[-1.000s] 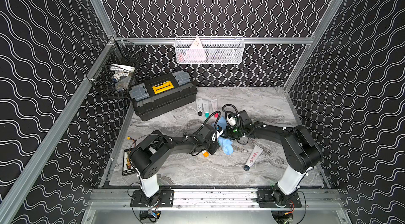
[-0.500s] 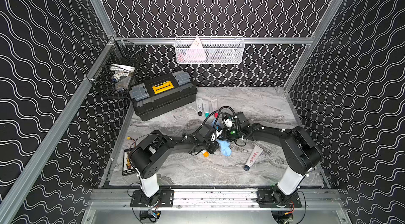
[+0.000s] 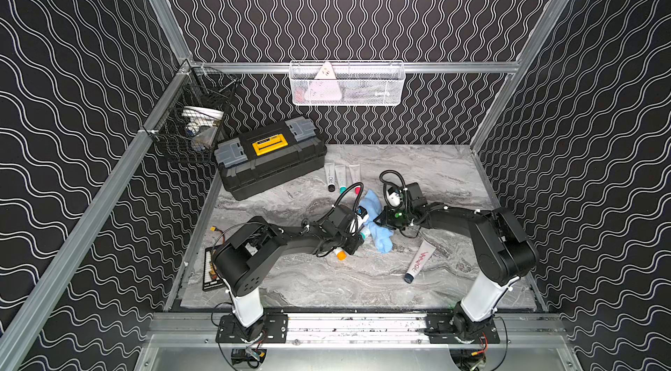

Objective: Wipe the surface of the toothpaste tube
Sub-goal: Wipe the dirt from the toothpaste tube.

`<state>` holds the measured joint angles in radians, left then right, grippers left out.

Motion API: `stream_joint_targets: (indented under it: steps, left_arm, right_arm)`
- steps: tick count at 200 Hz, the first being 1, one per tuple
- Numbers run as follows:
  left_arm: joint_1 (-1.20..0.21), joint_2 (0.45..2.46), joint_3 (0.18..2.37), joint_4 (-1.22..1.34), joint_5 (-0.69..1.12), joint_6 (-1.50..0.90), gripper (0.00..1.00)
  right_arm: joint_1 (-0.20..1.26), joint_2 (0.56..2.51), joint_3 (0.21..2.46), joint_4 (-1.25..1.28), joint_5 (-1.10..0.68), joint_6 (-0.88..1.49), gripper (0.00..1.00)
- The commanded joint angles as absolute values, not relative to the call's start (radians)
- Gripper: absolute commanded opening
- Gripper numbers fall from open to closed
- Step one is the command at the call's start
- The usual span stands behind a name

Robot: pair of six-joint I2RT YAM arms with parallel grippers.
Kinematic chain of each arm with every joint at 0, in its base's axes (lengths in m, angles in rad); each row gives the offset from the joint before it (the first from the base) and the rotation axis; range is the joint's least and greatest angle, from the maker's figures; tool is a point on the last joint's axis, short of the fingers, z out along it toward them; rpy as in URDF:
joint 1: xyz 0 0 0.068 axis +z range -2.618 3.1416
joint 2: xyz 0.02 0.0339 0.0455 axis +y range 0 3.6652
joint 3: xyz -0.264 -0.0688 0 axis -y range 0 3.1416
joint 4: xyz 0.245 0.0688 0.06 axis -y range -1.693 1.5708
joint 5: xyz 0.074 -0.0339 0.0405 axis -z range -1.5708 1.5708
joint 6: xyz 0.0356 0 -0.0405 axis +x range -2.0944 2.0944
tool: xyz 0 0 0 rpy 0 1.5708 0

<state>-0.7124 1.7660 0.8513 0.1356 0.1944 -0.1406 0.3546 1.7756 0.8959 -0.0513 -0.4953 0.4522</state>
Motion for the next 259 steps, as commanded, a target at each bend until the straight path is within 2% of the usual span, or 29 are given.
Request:
stream_joint_targets:
  steps: [1, 129, 259]
  left_arm:
    - [-0.707, 1.752, 0.847, 0.203, 0.205, -0.141, 0.23]
    - [-0.708, 1.766, 0.851, 0.207, 0.241, -0.146, 0.21]
    - [-0.707, 1.775, 0.86, 0.199, 0.247, -0.144, 0.21]
  right_arm:
    - [0.314, 1.798, 0.879, -0.135, -0.37, 0.466, 0.0]
    - [0.271, 1.84, 1.026, -0.209, -0.354, 0.454, 0.0]
    - [0.519, 1.775, 0.957, -0.174, -0.438, 0.562, 0.0]
